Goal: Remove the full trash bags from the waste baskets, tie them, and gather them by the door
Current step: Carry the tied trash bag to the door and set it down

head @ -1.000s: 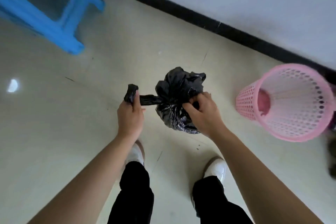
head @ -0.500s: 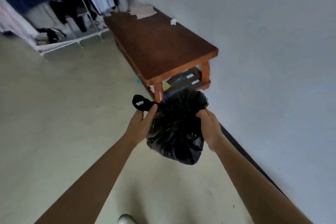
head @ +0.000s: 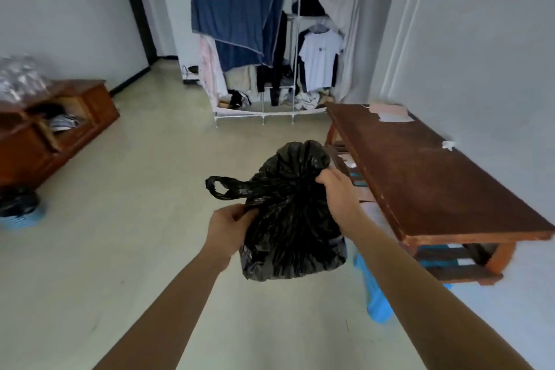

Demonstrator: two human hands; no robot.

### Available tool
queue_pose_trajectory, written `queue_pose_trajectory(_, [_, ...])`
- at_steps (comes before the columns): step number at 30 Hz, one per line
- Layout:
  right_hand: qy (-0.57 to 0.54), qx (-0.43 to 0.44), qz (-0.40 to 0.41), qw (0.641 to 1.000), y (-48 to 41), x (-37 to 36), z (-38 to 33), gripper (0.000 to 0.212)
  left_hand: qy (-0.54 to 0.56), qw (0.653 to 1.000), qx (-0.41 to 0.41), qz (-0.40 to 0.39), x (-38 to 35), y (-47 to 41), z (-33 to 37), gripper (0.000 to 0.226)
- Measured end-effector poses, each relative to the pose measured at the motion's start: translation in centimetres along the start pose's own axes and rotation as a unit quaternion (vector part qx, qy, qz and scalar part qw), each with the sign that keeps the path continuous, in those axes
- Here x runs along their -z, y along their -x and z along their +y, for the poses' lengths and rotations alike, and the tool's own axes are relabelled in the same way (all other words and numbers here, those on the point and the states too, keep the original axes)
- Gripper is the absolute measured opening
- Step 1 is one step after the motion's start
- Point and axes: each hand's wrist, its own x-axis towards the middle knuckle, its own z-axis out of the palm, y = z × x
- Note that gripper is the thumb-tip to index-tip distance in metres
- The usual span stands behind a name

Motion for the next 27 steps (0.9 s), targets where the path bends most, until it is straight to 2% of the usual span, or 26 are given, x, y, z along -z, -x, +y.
queue_pose_trajectory(2, [0.026,0.027,-0.036,0.999,-2.6,-5.2,-0.8,0.015,0.030,0.998,0.007,0.056,4.5,-2.4,-0.1,0.019])
queue_pose_trajectory(8, [0.028,0.043,-0.115,0.992,-9.0,-17.6,-1.0,0.026,0.089,0.983,0.004,0.159,14.3,-9.0,-1.2,0.012])
queue_pose_trajectory(10, [0.034,0.045,-0.133,0.989,-11.4,-21.0,-0.5,0.021,0.103,0.978,0.010,0.182,16.6,-11.5,-1.9,0.014])
queue_pose_trajectory(14, [0.038,0.053,-0.143,0.988,-17.6,-27.5,0.9,0.015,0.100,0.972,0.005,0.212,20.9,-18.3,-3.4,0.012])
queue_pose_trajectory(18, [0.027,0.058,-0.160,0.985,-26.9,-34.9,2.1,0.013,0.093,0.966,-0.003,0.239,25.8,-28.8,-4.1,0.009])
queue_pose_trajectory(27, [-0.004,0.049,-0.170,0.984,-49.5,-50.8,-2.6,0.010,0.046,0.966,-0.029,0.252,38.3,-53.0,1.6,0.007])
